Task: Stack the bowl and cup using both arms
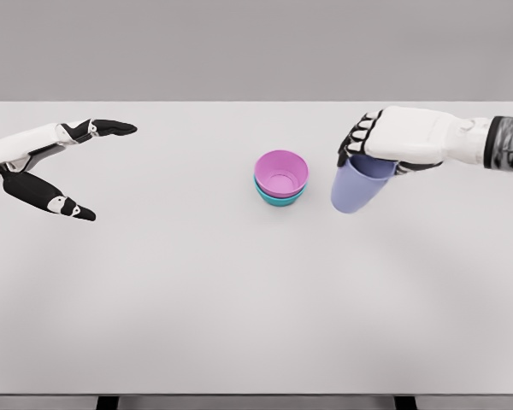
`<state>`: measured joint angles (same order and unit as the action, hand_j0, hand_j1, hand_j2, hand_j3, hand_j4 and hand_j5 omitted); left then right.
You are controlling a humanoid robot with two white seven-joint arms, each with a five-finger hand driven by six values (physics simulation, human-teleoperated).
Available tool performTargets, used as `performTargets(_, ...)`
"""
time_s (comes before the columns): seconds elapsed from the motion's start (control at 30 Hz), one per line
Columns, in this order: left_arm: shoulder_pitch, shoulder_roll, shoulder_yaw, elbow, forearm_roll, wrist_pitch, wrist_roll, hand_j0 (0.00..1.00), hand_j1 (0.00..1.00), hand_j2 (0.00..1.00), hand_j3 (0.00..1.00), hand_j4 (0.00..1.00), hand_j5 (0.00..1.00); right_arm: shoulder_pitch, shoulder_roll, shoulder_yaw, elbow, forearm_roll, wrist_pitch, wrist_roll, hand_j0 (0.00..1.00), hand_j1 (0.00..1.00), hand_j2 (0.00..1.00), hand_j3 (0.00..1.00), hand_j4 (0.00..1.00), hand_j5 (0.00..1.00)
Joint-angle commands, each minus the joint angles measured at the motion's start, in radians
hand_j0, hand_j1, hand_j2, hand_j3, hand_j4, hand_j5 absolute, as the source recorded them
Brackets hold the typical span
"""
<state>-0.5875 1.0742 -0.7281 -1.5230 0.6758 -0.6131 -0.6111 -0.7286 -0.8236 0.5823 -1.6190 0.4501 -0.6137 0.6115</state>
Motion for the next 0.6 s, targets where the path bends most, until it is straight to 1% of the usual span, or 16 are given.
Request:
performTargets(0.0,0.000,0.001,0.001,0.000,0.008,0.002,0.000,1.00,1.00,1.00,1.00,1.00,1.00,-0.002,0.024,-0.001,0.008,-0.005,0.003,-0.001,0.69,0.69,0.69,0.69,0.69,0.69)
performTargets(0.07,0.000,0.001,0.001,0.000,0.008,0.002,0.000,1.00,1.00,1.00,1.00,1.00,1.00,-0.015,0.046,-0.001,0.019,-0.007,0.003,-0.001,0.69,0.69,0.69,0.69,0.69,0.69)
performTargets(0.57,0.000,0.001,0.001,0.004,0.008,0.002,0.000,1.00,1.00,1.00,1.00,1.00,1.00,-0.058,0.083,-0.009,0.027,-0.022,0.003,-0.001,0.68,0.68,0.68,0.68,0.68,0.68)
